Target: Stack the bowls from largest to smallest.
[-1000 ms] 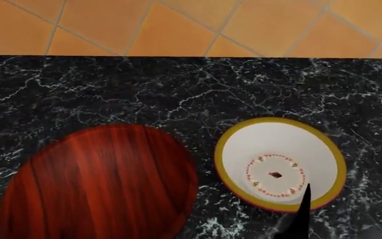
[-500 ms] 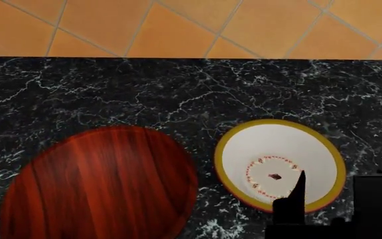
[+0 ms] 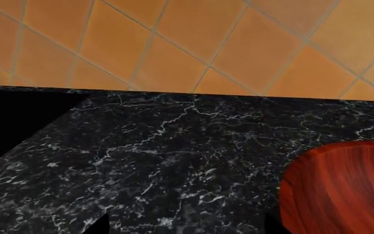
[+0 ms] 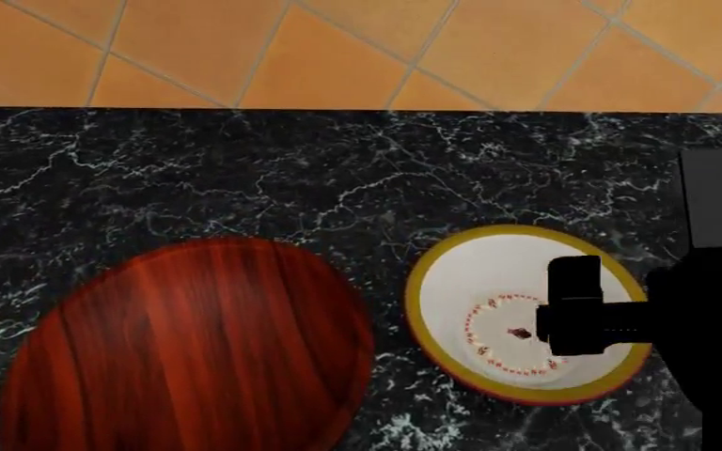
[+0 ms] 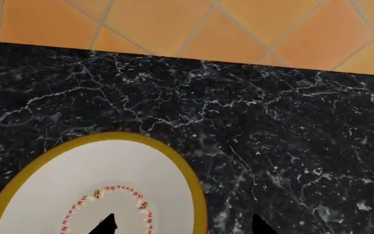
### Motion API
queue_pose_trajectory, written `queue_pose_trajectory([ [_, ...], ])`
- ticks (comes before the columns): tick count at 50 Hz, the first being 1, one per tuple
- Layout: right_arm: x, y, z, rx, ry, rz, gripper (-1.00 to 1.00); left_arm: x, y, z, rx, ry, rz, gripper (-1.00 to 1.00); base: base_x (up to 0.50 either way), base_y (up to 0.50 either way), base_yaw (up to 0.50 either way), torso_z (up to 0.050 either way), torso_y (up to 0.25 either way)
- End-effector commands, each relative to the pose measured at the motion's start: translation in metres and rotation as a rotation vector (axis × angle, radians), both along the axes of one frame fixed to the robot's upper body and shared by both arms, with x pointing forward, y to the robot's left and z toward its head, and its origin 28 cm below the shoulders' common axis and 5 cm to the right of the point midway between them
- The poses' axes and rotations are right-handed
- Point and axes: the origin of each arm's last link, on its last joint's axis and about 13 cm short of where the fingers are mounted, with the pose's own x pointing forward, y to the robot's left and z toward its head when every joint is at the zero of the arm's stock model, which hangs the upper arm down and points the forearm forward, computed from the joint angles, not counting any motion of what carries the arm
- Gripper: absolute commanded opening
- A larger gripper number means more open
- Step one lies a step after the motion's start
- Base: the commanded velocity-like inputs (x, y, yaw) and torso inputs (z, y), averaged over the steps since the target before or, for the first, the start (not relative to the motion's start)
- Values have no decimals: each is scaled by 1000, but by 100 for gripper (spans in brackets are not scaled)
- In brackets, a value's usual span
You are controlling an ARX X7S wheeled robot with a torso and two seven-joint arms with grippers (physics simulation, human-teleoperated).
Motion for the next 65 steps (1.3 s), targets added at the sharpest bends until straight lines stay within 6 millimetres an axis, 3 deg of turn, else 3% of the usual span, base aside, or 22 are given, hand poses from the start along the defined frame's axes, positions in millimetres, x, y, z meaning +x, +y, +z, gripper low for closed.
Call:
queue_pose_trajectory([
  [1, 32, -5, 5, 49, 90, -7, 100, -1, 1, -2, 6, -8, 20, 100, 0, 0, 0, 0, 0],
  [9, 43, 0, -1, 62, 118, -10, 100, 0, 3, -3, 6, -9, 24, 100, 0, 0, 0, 0, 0],
  [16, 49, 6, -24, 16, 146, -10, 100, 0, 3, -4, 5, -12, 21, 100, 0, 0, 0, 0, 0],
  [21, 53, 9, -29, -10, 157, -9, 100, -1, 5, -2, 3, -18, 28, 100, 0, 0, 0, 0, 0],
  [43, 56, -2, -61, 38, 230, -42, 100, -1, 4, -3, 14, -22, 23, 100, 0, 0, 0, 0, 0],
  [64, 54, -7, -58, 82, 205, -54, 100, -1, 3, -4, 22, -22, 20, 100, 0, 0, 0, 0, 0],
  [65, 54, -7, -57, 86, 192, -56, -100, -1, 3, -4, 22, -22, 20, 100, 0, 0, 0, 0, 0],
])
